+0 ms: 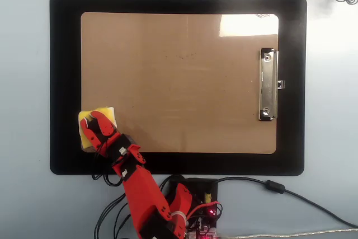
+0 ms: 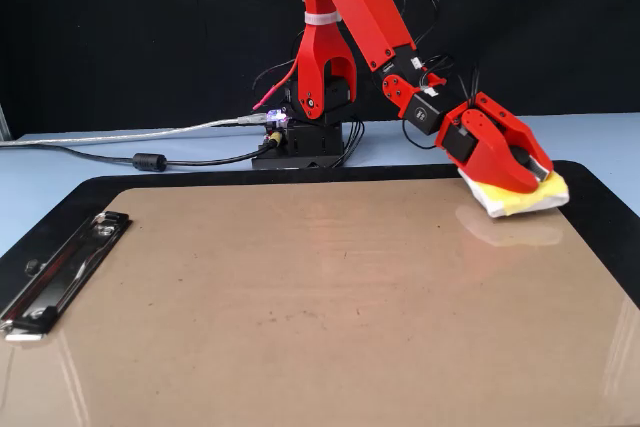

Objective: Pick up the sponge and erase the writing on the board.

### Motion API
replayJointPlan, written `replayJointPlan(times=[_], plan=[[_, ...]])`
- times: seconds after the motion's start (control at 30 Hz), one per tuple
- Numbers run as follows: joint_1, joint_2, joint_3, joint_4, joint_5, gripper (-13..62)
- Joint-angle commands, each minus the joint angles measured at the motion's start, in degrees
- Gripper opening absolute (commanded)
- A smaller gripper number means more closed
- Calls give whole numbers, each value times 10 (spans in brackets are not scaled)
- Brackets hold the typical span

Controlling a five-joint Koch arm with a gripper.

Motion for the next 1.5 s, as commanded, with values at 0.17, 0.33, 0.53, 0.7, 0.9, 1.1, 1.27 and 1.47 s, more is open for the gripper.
replayJointPlan(times=[0.17, 0.33, 0.53, 0.7, 0.9, 1.1, 1.27, 1.47], plan=[[-8, 22, 5, -11, -12, 337], [-5, 74, 1, 22, -14, 335], [54, 288, -69, 428, -16, 332], [192, 351, -269, 879, -10, 333], [460, 320, -315, 1105, 186, 334], [629, 362, -122, 1075, 411, 335], [692, 461, 3, 1088, 405, 336], [693, 459, 31, 1147, 351, 334]])
